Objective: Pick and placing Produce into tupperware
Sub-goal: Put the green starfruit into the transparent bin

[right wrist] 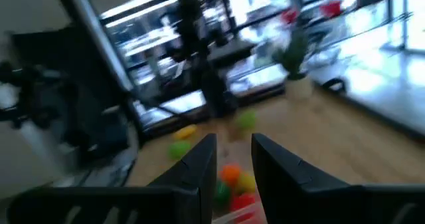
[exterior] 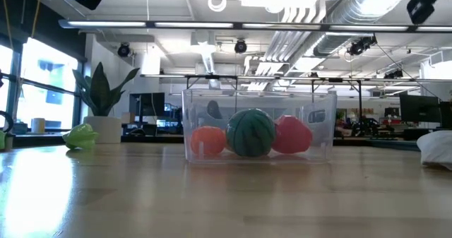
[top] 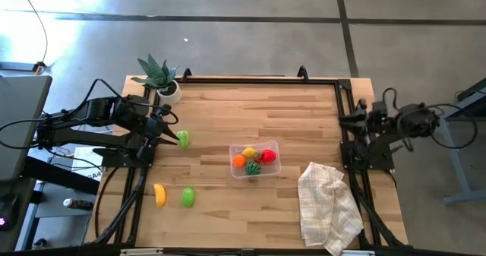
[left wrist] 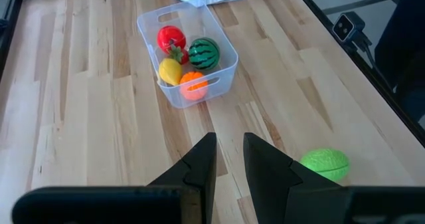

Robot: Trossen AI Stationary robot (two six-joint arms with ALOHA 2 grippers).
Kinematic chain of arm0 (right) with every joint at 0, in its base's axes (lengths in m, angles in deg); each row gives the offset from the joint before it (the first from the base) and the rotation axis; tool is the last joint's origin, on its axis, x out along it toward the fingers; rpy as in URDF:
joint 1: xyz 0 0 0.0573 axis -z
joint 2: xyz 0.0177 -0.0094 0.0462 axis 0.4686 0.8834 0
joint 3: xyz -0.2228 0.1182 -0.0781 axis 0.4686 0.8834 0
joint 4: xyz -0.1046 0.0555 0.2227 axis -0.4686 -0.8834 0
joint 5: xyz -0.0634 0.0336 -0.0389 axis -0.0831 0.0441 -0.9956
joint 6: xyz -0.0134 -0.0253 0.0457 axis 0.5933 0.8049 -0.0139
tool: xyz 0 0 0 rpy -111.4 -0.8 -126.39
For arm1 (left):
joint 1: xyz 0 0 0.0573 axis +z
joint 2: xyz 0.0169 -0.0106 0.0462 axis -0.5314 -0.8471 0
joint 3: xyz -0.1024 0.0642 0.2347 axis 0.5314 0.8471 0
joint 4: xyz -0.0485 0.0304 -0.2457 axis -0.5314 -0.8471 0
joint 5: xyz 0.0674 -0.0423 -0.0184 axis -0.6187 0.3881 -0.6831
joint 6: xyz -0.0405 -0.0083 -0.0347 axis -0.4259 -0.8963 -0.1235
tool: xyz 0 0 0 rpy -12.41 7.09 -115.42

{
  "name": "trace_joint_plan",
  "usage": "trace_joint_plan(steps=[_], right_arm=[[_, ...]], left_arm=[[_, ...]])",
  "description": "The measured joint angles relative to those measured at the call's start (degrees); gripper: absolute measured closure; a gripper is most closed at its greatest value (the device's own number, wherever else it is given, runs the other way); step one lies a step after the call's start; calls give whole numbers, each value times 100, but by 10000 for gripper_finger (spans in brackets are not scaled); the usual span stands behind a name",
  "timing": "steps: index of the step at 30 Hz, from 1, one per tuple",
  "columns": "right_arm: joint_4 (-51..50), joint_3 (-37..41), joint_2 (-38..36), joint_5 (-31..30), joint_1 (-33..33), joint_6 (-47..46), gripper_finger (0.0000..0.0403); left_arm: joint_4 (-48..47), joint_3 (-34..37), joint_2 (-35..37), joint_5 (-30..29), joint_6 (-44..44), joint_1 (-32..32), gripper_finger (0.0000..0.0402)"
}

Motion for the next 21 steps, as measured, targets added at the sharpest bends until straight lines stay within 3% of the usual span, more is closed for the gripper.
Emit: trace_joint_plan(steps=[5, 16, 21], right_arm=[[-315, 365, 19, 768, -8, -285, 318], [-62, 600, 355, 790, -7, -180, 318], [744, 592, 816, 1013, -9, 384, 318]], left_arm=[[0, 0, -1, 0, -1, 2, 334], [1, 0, -1, 0, -1, 2, 334], [2, 0, 1, 0, 0, 1, 334]])
